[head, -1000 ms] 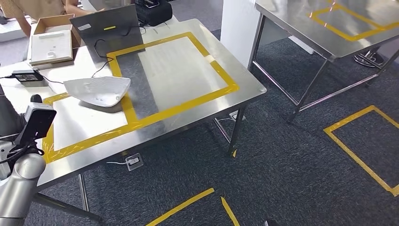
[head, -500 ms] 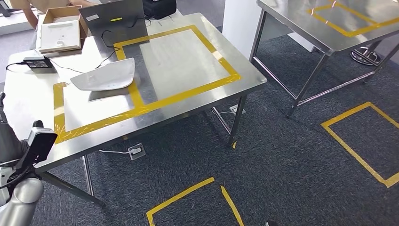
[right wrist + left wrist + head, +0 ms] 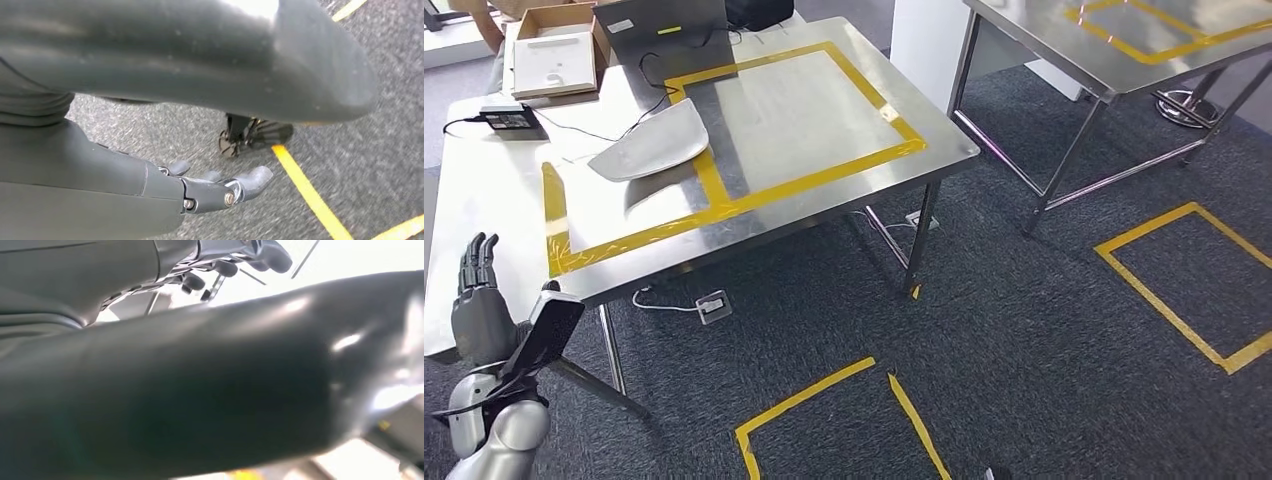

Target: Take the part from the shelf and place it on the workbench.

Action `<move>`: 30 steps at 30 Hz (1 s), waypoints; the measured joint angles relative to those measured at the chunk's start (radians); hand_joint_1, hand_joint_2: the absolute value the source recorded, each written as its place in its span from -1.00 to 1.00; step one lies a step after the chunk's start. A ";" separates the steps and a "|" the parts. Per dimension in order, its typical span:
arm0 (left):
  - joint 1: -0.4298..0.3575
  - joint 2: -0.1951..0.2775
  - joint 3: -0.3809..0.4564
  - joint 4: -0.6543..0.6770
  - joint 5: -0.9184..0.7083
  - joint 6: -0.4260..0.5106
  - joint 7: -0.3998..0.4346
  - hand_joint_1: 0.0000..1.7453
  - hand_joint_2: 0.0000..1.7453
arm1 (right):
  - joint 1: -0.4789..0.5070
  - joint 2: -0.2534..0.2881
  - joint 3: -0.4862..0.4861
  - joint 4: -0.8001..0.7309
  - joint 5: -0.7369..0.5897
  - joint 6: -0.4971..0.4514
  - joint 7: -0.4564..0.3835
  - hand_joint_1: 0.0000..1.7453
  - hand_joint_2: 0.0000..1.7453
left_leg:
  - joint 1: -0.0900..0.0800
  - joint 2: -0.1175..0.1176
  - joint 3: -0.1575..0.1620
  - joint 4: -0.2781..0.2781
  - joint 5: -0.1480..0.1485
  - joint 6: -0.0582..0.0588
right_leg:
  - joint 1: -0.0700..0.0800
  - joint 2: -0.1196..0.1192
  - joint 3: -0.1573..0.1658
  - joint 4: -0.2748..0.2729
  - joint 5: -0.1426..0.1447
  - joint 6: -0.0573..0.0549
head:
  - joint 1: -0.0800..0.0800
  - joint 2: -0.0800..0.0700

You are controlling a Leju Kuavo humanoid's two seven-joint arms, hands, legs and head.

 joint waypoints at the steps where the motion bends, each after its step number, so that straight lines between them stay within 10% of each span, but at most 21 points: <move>1: 0.014 -0.006 0.010 0.008 0.003 0.006 -0.004 -1.00 -1.00 | 0.000 0.000 0.000 0.000 0.000 0.000 0.002 -1.00 -1.00 | 0.000 -0.002 -0.007 0.012 -0.017 -0.005 | -0.004 -0.001 -0.005 -0.008 0.012 -0.004 | -0.001 0.000; 5: 0.065 -0.022 0.051 0.035 0.018 0.033 -0.025 -1.00 -1.00 | 0.003 -0.001 0.000 0.000 0.000 -0.004 0.011 -1.00 -1.00 | 0.006 -0.007 -0.063 0.209 -0.168 -0.023 | -0.010 -0.003 -0.042 -0.014 0.049 -0.011 | -0.002 0.000; 7: 0.083 -0.028 0.061 0.042 0.019 0.037 -0.028 -1.00 -1.00 | 0.005 -0.001 0.000 0.000 0.000 -0.004 0.013 -1.00 -1.00 | 0.010 -0.006 -0.050 0.251 -0.162 -0.030 | -0.012 -0.005 -0.069 -0.006 0.064 -0.007 | -0.002 0.000; 11: 0.092 -0.038 0.075 0.046 0.019 0.039 -0.025 -1.00 -1.00 | 0.004 -0.003 0.000 0.000 0.000 -0.006 0.013 -1.00 -1.00 | 0.016 -0.009 0.105 0.047 -0.114 -0.038 | -0.018 -0.008 -0.119 0.026 0.085 0.014 | -0.002 0.000; 15: 0.097 -0.044 0.082 0.046 0.019 0.040 -0.025 -1.00 -1.00 | 0.006 -0.005 0.000 0.000 0.000 -0.006 0.013 -1.00 -1.00 | 0.013 -0.013 0.110 0.008 -0.120 -0.001 | -0.015 -0.005 -0.130 0.033 0.104 0.039 | -0.003 0.000; 21: 0.110 -0.050 0.085 0.041 0.014 0.029 -0.026 -1.00 -1.00 | 0.010 -0.005 0.000 0.000 0.000 0.003 0.008 -1.00 -1.00 | 0.009 -0.007 0.044 0.010 -0.058 0.030 | -0.019 -0.003 -0.208 0.303 -0.101 0.058 | -0.001 0.000; 23: 0.115 -0.052 0.086 0.039 0.012 0.029 -0.026 -1.00 -1.00 | 0.010 -0.005 0.000 0.000 0.000 0.005 0.005 -1.00 -1.00 | 0.006 -0.007 0.017 0.011 -0.038 0.029 | -0.018 -0.003 -0.172 0.307 -0.076 0.052 | -0.001 0.000; 27: 0.120 -0.055 0.092 0.030 0.010 0.027 -0.026 -1.00 -1.00 | 0.005 -0.007 0.000 0.000 0.000 0.006 0.000 -1.00 -1.00 | 0.004 -0.007 -0.015 0.010 -0.001 0.015 | -0.006 -0.002 0.018 0.050 -0.041 0.024 | -0.002 0.000; 30: 0.121 -0.058 0.093 0.027 0.008 0.018 -0.024 -1.00 -1.00 | 0.003 -0.007 0.000 0.000 -0.002 0.006 0.002 -1.00 -1.00 | 0.006 -0.007 -0.017 -0.001 0.025 -0.004 | -0.001 -0.002 0.026 0.007 -0.032 0.009 | 0.003 0.000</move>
